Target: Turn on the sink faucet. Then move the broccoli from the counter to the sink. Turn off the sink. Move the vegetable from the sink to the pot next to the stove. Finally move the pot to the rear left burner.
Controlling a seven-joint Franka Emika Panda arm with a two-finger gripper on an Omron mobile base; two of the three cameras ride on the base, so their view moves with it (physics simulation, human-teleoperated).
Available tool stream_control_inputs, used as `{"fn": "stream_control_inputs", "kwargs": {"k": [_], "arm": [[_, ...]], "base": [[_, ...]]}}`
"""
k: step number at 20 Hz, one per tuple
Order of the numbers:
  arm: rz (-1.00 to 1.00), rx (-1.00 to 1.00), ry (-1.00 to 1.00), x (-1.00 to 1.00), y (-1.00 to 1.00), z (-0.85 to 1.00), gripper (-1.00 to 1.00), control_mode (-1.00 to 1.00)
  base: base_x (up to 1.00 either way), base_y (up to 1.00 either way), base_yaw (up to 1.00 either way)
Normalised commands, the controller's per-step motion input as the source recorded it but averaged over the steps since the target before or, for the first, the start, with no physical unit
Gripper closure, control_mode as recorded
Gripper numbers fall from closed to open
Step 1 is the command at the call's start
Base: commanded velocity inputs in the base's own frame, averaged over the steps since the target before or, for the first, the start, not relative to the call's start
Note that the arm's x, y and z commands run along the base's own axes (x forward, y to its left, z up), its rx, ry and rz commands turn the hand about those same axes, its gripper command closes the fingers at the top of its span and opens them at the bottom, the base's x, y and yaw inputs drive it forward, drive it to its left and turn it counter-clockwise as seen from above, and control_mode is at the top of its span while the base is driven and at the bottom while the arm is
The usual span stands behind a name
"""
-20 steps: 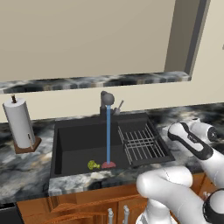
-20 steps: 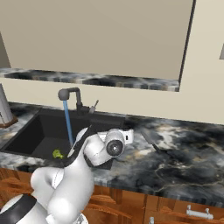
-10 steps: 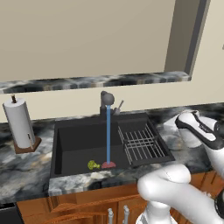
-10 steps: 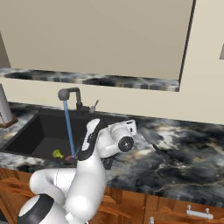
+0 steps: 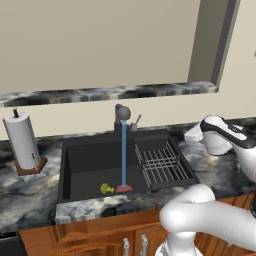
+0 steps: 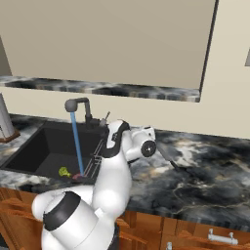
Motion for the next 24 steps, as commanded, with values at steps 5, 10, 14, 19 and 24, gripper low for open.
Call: {"fn": "stream_control_inputs", "kwargs": {"k": [5, 10, 14, 19, 24], "arm": [[0.05, 0.0, 0.0, 0.4, 0.16, -0.1, -1.0, -1.0], [0.04, 0.0, 0.0, 0.31, 0.2, -0.09, -1.0, -1.0], [0.04, 0.0, 0.0, 0.26, 0.18, -0.02, -1.0, -1.0], [0.06, 0.0, 0.0, 0.22, 0.2, 0.0, -1.0, -1.0], [0.09, 0.0, 0.0, 0.19, 0.23, -0.01, -1.0, -1.0]], "base": [[0.0, 0.0, 0.0], [0.0, 0.0, 0.0], [0.0, 0.0, 0.0], [0.0, 0.0, 0.0], [0.0, 0.0, 0.0]]}}
